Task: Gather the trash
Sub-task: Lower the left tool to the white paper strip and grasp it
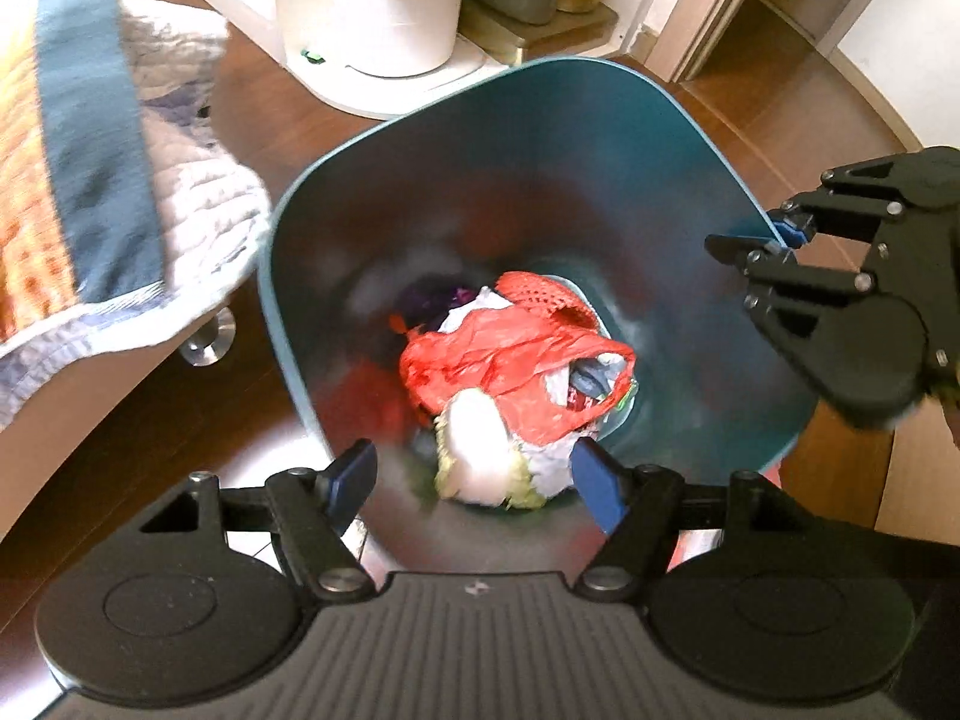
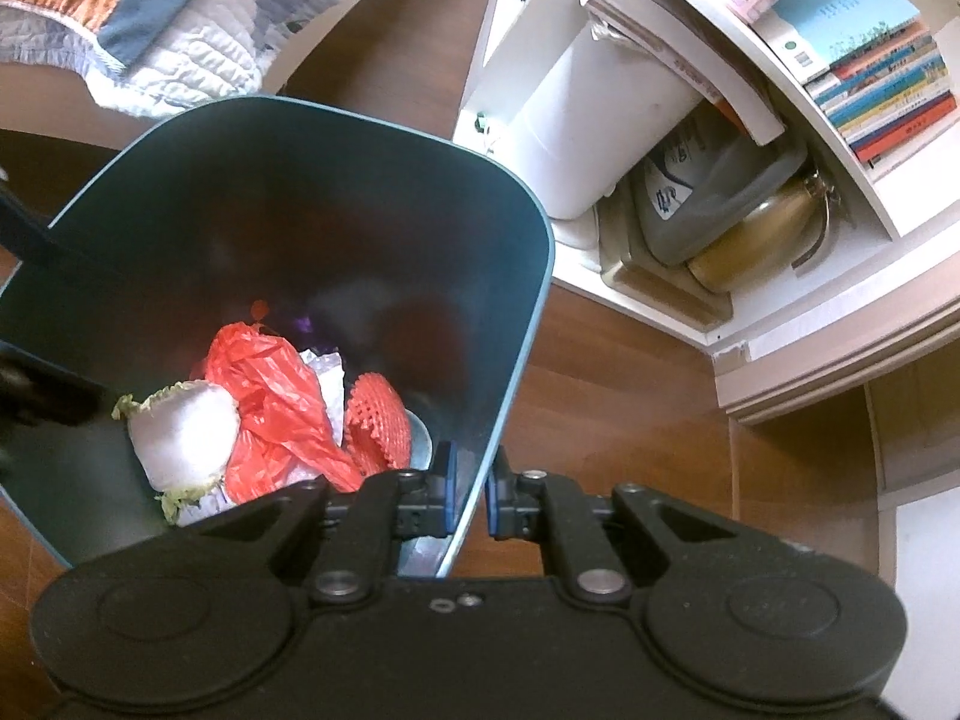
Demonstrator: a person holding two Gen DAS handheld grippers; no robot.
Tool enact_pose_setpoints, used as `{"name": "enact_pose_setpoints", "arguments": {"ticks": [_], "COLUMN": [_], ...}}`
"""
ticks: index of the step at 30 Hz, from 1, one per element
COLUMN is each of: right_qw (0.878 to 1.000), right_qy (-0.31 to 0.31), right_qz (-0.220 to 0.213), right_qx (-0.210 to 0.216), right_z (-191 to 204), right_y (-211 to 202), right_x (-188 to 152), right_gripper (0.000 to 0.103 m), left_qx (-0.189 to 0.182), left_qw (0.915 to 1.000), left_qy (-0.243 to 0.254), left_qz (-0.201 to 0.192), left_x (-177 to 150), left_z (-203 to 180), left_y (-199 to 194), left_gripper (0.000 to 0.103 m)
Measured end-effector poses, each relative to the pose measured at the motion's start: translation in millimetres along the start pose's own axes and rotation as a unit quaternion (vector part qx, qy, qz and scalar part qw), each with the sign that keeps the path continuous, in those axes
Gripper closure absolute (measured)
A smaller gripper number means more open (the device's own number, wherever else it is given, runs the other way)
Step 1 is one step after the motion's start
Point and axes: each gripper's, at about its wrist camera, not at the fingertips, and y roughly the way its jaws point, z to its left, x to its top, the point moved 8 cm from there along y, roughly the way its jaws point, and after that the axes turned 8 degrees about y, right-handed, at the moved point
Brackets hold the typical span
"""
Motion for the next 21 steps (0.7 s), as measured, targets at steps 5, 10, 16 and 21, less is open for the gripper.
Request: {"name": "enact_pose_setpoints", "arguments": {"ticks": [5,10,16,21], "right_qw": [1.0,1.0,0.999,0.998], "right_qy": [0.008,0.021,0.033,0.04], "right_qz": [0.01,0.022,0.034,0.051], "right_qx": [-0.002,0.006,0.013,0.023], "right_z": [-4,-8,-14,-18], "right_y": [4,8,11,15], "right_x": [-3,-6,-8,-8], "right_gripper": [0.094,0.094,0.094,0.094], "left_qx": [-0.006,0.002,0.006,0.0], "left_qw": [0.9999,0.9998,0.9994,0.9988], "left_qy": [-0.013,-0.021,-0.027,-0.002], "left_qz": [-0.002,-0.003,0.02,0.048], "left_x": [-16,-35,-55,-81], "left_z": [21,44,63,73], "left_y": [-15,-19,13,38], "left_gripper": [0.032,0.021,0.015,0.015]}}
